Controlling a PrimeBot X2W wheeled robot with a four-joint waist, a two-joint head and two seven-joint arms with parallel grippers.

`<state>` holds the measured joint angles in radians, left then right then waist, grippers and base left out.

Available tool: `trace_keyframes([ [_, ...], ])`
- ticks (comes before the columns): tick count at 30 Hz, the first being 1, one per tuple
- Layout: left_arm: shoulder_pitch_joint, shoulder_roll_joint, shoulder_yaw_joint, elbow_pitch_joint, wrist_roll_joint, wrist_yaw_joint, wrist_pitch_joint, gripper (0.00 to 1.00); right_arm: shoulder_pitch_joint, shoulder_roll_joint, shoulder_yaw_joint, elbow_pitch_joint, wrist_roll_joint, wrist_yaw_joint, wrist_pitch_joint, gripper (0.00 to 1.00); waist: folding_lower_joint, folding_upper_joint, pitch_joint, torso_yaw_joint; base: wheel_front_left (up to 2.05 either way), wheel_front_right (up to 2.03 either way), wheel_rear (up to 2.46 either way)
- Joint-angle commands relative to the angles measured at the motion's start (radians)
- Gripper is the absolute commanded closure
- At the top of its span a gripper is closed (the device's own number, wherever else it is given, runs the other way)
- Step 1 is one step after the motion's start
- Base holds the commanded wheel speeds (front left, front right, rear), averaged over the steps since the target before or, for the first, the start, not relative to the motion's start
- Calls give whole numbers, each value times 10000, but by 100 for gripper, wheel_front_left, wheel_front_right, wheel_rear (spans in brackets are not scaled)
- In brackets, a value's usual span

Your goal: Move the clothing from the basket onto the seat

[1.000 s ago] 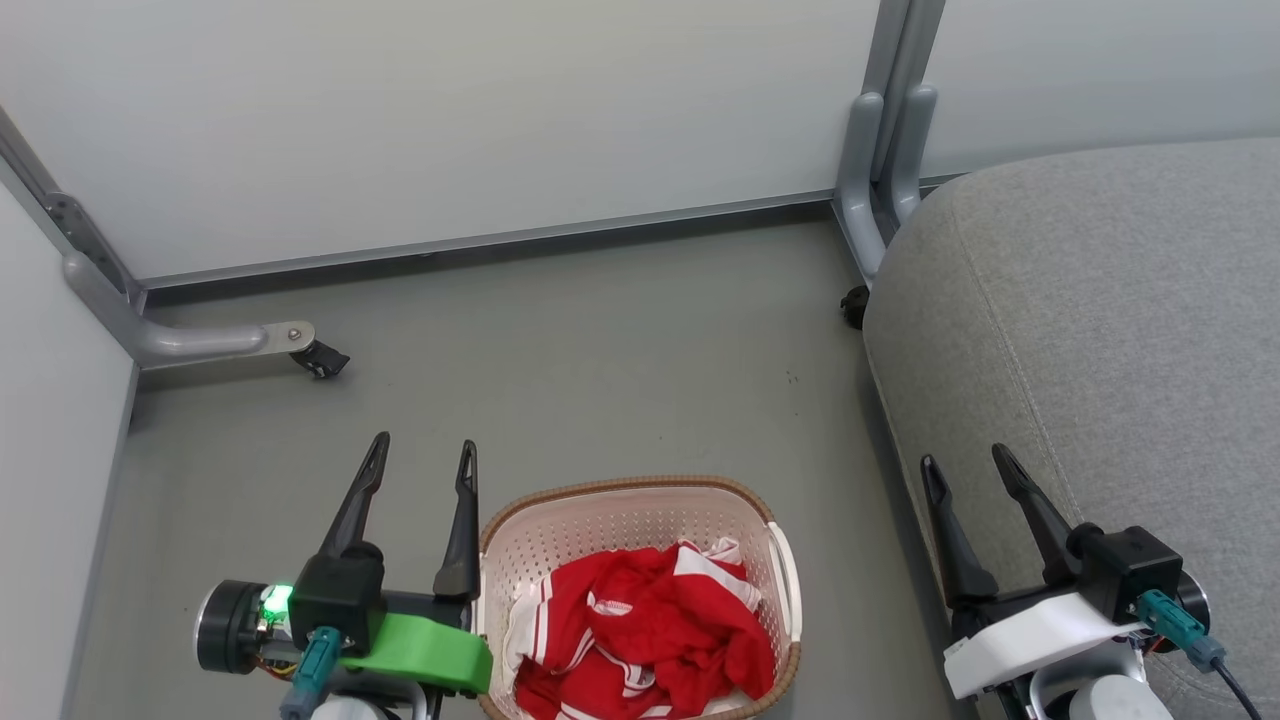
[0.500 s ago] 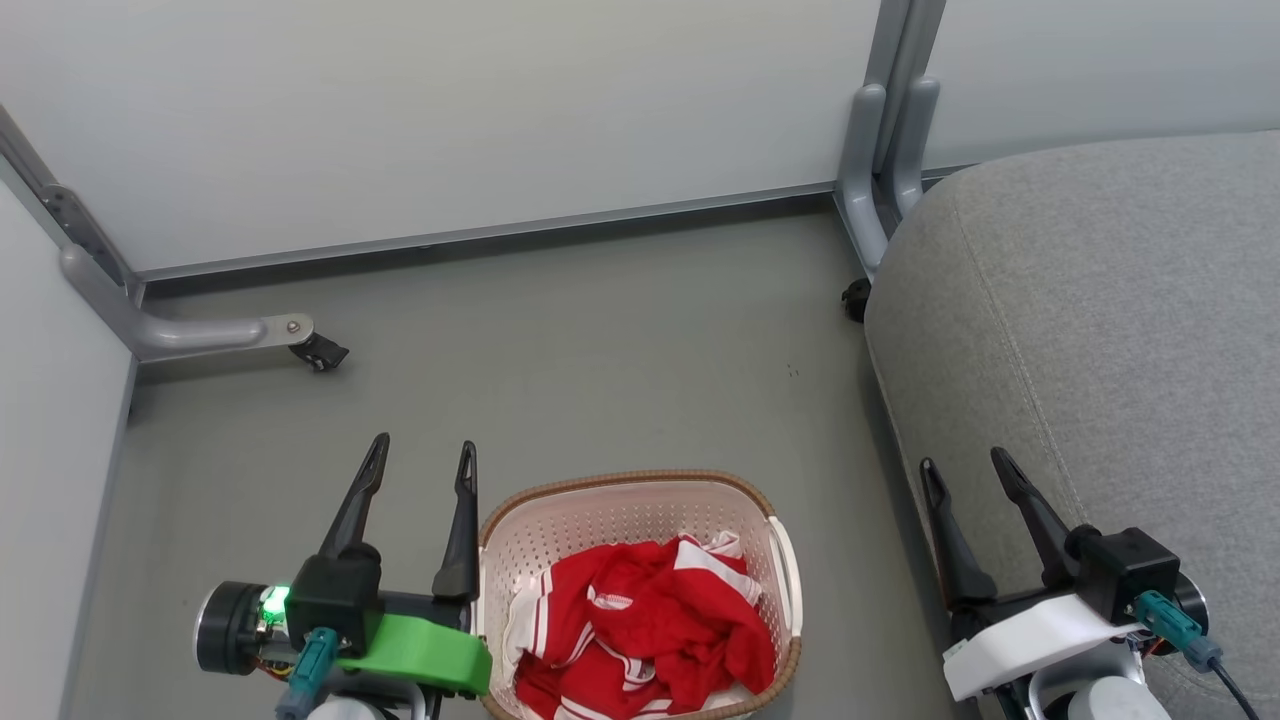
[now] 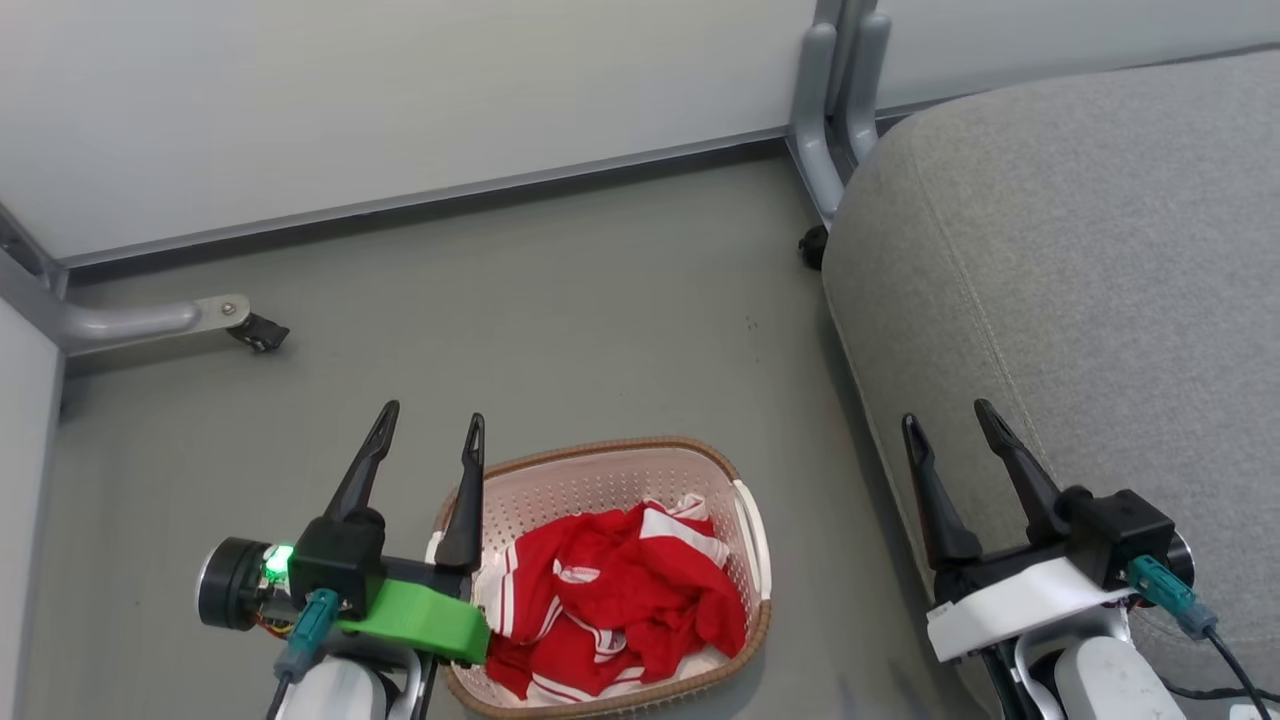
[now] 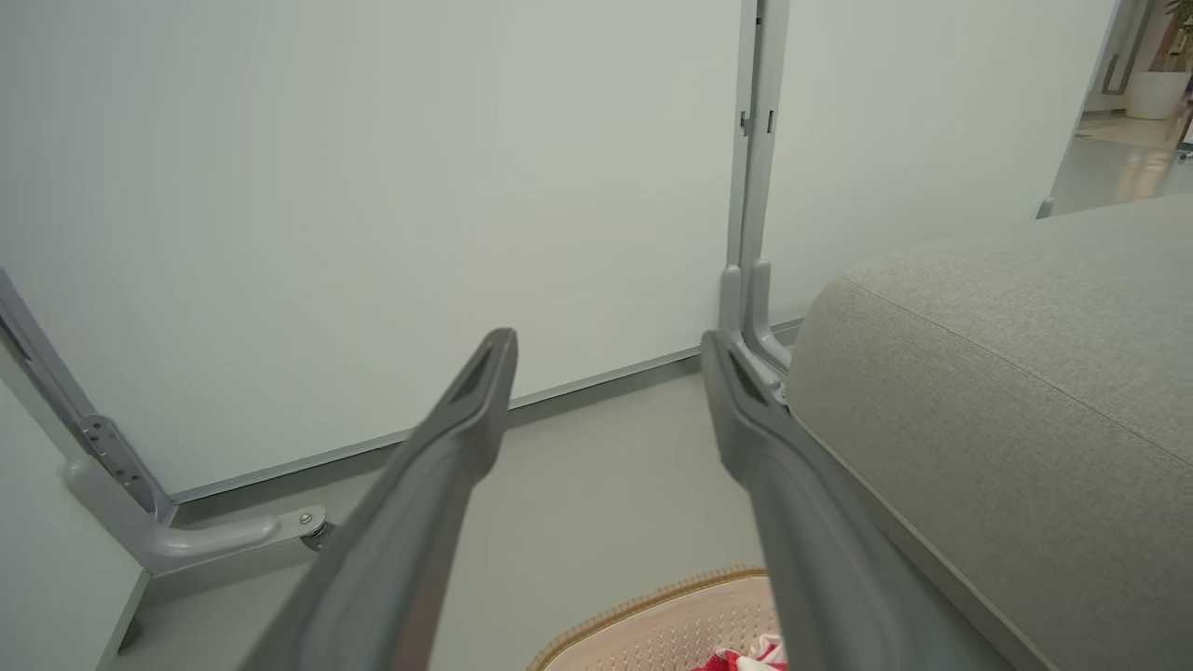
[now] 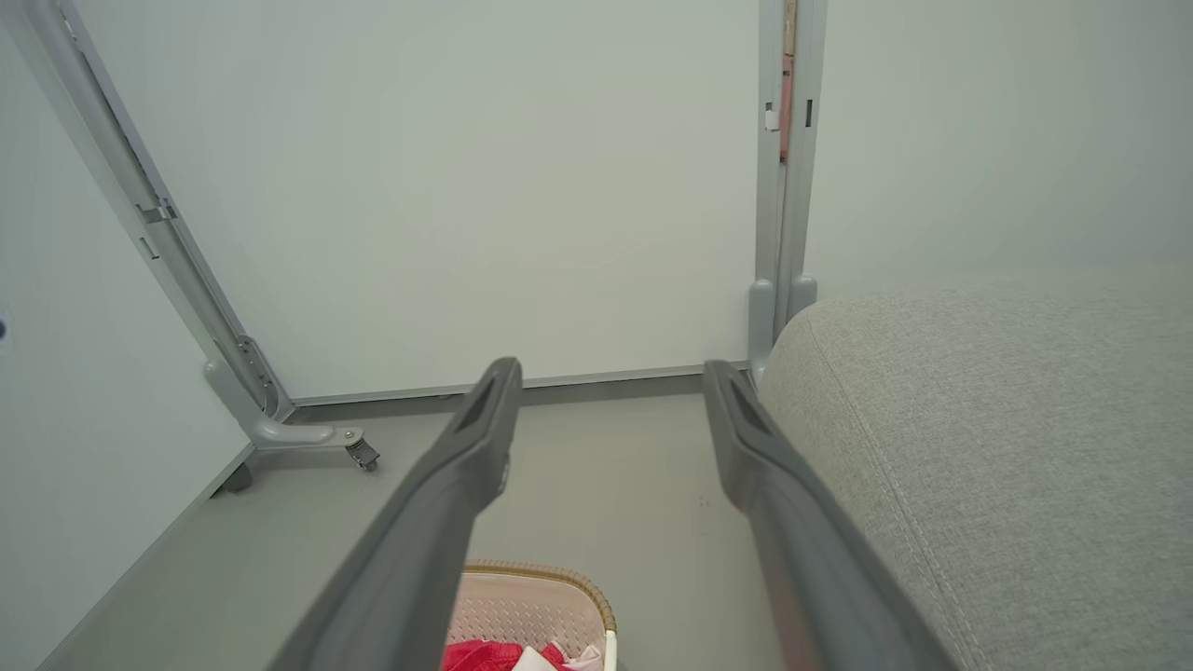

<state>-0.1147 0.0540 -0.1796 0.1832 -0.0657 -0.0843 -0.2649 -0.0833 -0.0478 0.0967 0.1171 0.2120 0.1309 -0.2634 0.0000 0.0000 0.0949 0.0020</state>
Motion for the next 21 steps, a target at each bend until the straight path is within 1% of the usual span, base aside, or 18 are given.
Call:
trace_keyframes([
  [1, -260, 107, 8, 105, 57, -52, 7, 0, -215, -45, 54, -86, 67, -3, -23, 0, 0, 0, 493, -500, 0, 0, 0],
  [5, -796, 186, -60, 340, 107, -201, 7, 0, -563, -46, 100, -333, 107, -3, -23, 0, 0, 0, 1120, -1025, 0, 0, 0],
  [13, -2017, 598, -361, 1054, 230, -377, 7, 0, -1277, -39, 156, -1047, 319, -3, -23, 0, 0, 0, 2464, -2118, 0, 0, 0],
  [21, -3370, 1347, -1048, 2323, 267, -460, 7, 0, -1795, -33, 269, -1806, 639, -3, -21, 0, 0, 0, 3928, -3049, 0, 0, 0],
])
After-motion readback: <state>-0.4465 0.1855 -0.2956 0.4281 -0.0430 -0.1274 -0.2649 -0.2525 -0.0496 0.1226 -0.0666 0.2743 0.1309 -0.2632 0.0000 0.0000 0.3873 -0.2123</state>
